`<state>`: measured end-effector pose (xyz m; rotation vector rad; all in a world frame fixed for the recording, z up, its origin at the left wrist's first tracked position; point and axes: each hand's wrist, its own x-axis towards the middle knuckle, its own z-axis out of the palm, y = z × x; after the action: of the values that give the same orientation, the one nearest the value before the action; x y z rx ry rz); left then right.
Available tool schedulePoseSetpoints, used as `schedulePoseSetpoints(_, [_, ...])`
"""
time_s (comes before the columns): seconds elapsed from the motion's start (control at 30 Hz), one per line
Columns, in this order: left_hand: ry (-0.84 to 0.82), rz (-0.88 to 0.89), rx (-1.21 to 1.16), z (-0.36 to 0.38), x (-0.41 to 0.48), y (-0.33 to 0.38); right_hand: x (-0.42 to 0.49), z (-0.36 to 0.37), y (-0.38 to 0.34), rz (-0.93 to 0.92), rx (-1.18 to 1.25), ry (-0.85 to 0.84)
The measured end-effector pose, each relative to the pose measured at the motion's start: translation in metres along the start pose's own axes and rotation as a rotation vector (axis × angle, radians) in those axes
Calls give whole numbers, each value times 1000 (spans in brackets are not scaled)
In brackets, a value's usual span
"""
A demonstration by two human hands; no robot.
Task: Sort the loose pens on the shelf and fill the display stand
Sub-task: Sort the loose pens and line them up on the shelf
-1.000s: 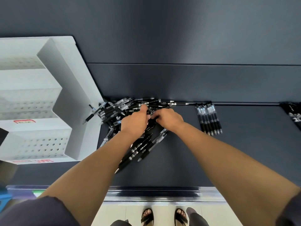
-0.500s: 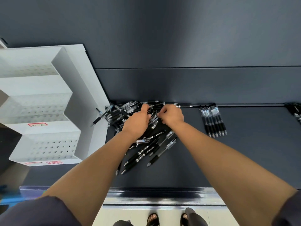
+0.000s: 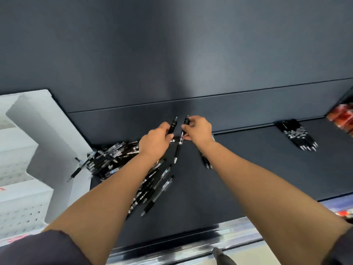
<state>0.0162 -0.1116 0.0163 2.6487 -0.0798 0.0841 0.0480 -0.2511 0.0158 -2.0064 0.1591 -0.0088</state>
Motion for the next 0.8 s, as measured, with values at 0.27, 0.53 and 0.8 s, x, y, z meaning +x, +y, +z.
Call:
schedulePoseSetpoints(0.27, [-161, 18, -165, 68, 42, 114, 32, -116, 52, 90, -133, 3])
schedulePoseSetpoints(0.53, [-372, -61, -340, 167, 86, 233, 90, -251, 126, 187, -444, -64])
schedulePoseSetpoints(0.8, [-383, -201, -407, 233, 106, 287, 127, -307, 179, 103, -859, -126])
